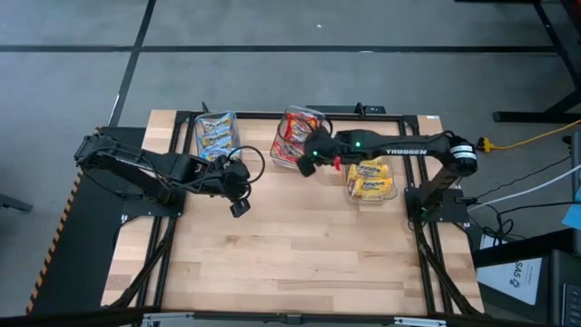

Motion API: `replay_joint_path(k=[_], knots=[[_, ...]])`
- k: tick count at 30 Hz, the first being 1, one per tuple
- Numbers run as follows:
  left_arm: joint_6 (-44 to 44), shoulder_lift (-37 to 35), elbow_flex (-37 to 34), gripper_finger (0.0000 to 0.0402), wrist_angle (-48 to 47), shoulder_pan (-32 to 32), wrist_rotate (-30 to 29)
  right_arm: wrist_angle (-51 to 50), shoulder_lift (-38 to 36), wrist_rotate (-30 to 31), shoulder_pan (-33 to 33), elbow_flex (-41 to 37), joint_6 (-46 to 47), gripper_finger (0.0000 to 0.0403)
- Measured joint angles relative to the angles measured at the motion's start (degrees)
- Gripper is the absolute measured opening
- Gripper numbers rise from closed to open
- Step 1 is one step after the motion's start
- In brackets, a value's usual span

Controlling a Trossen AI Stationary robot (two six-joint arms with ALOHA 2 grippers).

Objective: Sort Maruchan noodles
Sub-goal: Adjust the middle transparent basket

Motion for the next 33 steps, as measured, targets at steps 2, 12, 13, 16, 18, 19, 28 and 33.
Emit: replay_joint_path(k=[2, 12, 13, 16, 18, 19, 28, 33], knots=[[0.0, 0.0, 0.0, 0.0061, 0.0, 0.0, 0.0, 2.0, 0.5, -1.1, -1.1, 0.0, -0.4, 0.0], [0.0, 0.0, 0.0, 0.0061, 0.0, 0.0, -1.3, 5.2, 5.7, -8.1, -1.9, -0.1, -1.9, 0.0], [0.0, 0.0, 0.0, 0.0061, 0.0, 0.0, -1.5, 5.9, 6.2, -8.8, -1.9, -0.1, -2.0, 0.0], [0.3, 0.0, 0.0, 0.0061, 0.1, 0.4, -1.5, 7.7, 7.9, -11.3, -1.7, -0.1, -2.1, 0.0], [0.5, 0.0, 0.0, 0.0061, 0.0, 0.6, -1.5, 7.7, 9.3, -11.2, -1.7, 0.0, -2.2, 0.0], [0.8, 0.0, 0.0, 0.0061, 0.1, 0.6, -1.5, 8.0, 9.6, -11.1, -1.6, 0.1, -2.2, 0.0], [0.9, 0.0, 0.0, 0.0061, 0.1, 0.6, -1.4, 7.2, 9.5, -11.8, -1.1, 0.0, -2.4, 0.0], [0.9, 0.0, 0.0, 0.0061, 0.0, 0.6, -1.4, 4.1, 9.3, -13.1, 0.3, 0.1, -2.1, 0.0]])
